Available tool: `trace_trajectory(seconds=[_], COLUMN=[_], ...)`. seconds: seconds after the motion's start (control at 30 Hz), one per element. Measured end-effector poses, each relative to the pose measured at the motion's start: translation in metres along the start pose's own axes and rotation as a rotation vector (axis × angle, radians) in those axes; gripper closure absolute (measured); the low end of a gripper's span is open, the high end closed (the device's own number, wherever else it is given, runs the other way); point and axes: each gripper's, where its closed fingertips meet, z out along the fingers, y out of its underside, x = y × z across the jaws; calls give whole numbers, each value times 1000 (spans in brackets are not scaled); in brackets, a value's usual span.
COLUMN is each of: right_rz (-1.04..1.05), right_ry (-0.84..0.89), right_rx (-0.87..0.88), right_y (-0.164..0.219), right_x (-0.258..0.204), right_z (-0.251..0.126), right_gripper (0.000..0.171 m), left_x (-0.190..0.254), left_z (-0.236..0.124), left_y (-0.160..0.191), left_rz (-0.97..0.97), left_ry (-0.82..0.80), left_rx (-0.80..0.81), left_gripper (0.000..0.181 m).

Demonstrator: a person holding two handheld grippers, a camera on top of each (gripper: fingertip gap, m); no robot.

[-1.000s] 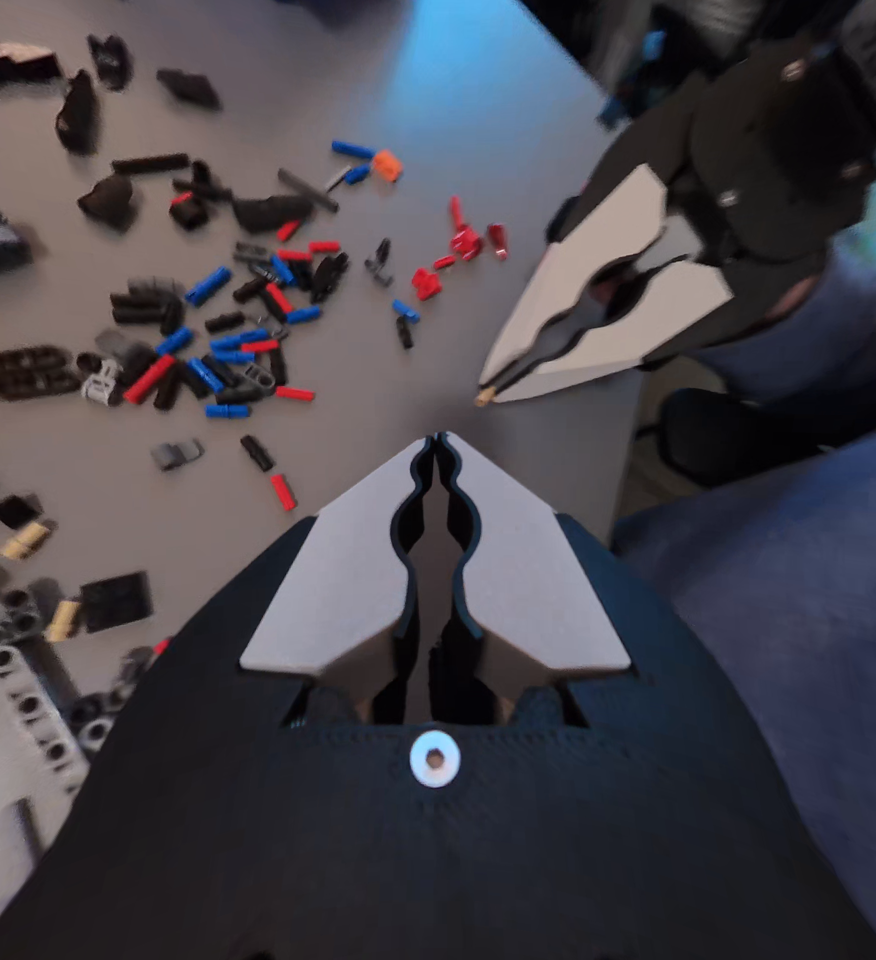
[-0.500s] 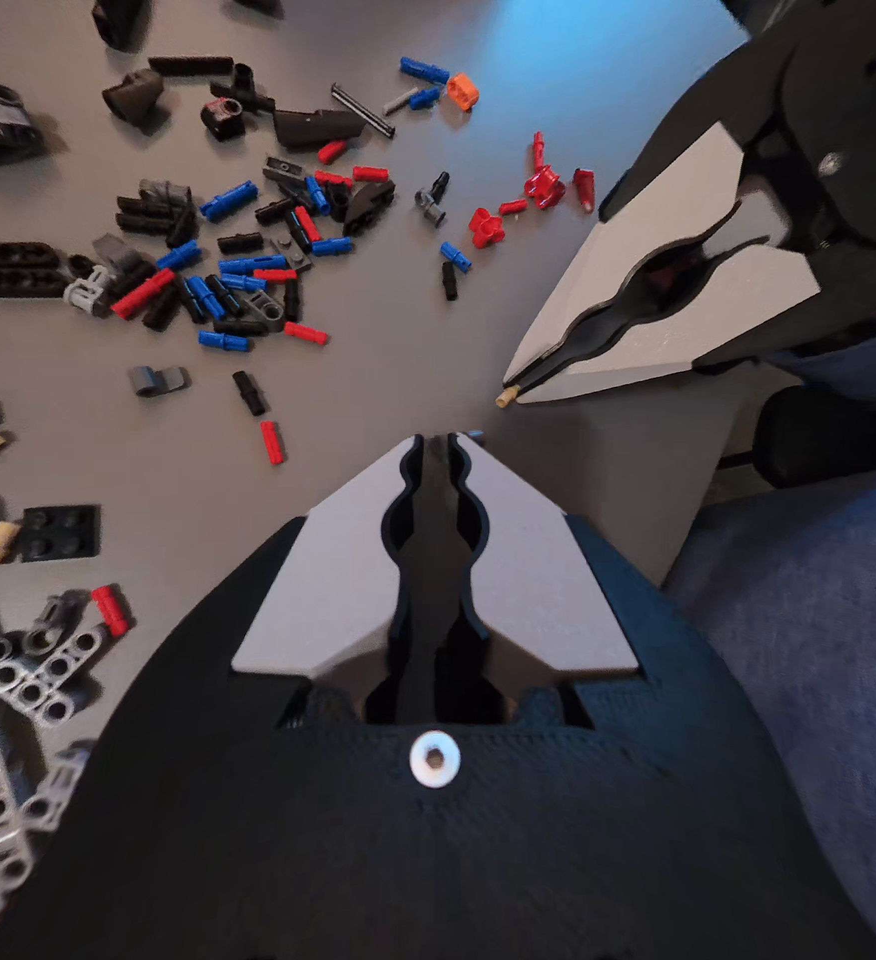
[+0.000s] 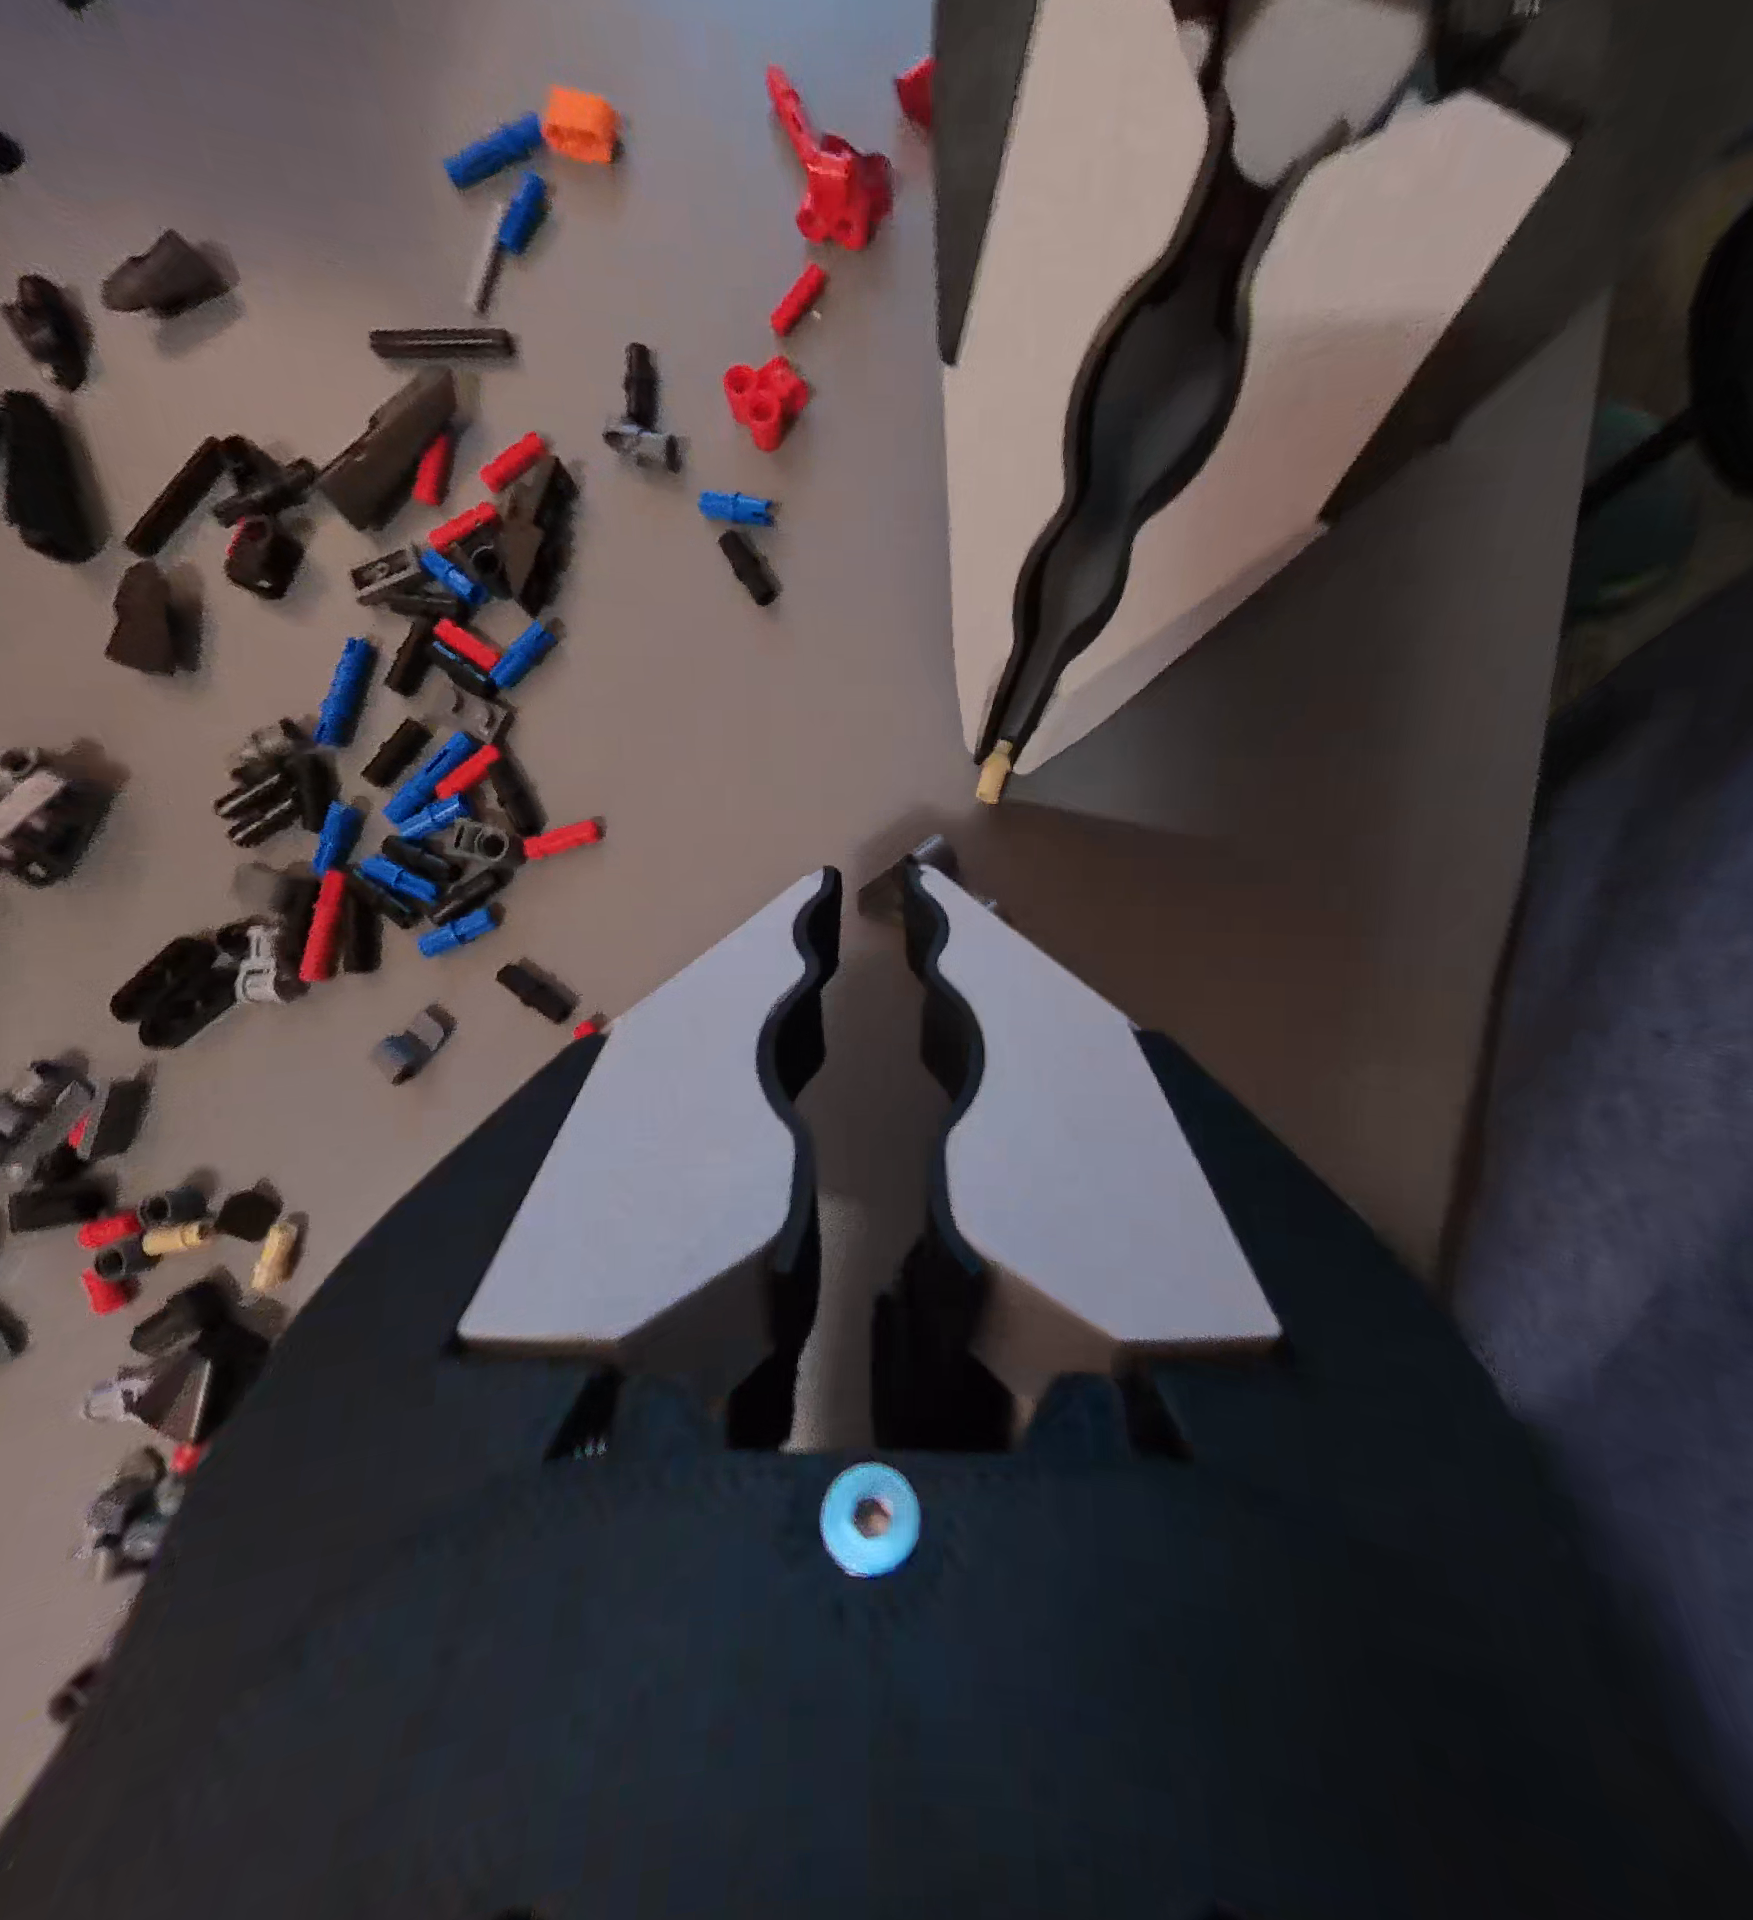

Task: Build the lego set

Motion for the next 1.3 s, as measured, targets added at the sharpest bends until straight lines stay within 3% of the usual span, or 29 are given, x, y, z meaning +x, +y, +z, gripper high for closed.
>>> trace_trajectory(seconds=[0.27,0.5,1.3], right_rz=[8,19,-12], right_ry=[-9,6,300], right_rx=[-5,-12,-51], right_y=[0,-1,-1], right_x=[1,1,4], right_z=[1,2,1], right_gripper=[170,170,171], left_x=[9,12,11], left_z=[10,12,12], left_y=[2,-2,-3], left_rz=[-10,-162,-276], left_ry=[26,-48,-233], left_rx=[-22,22,126], left_gripper=[173,175,177])
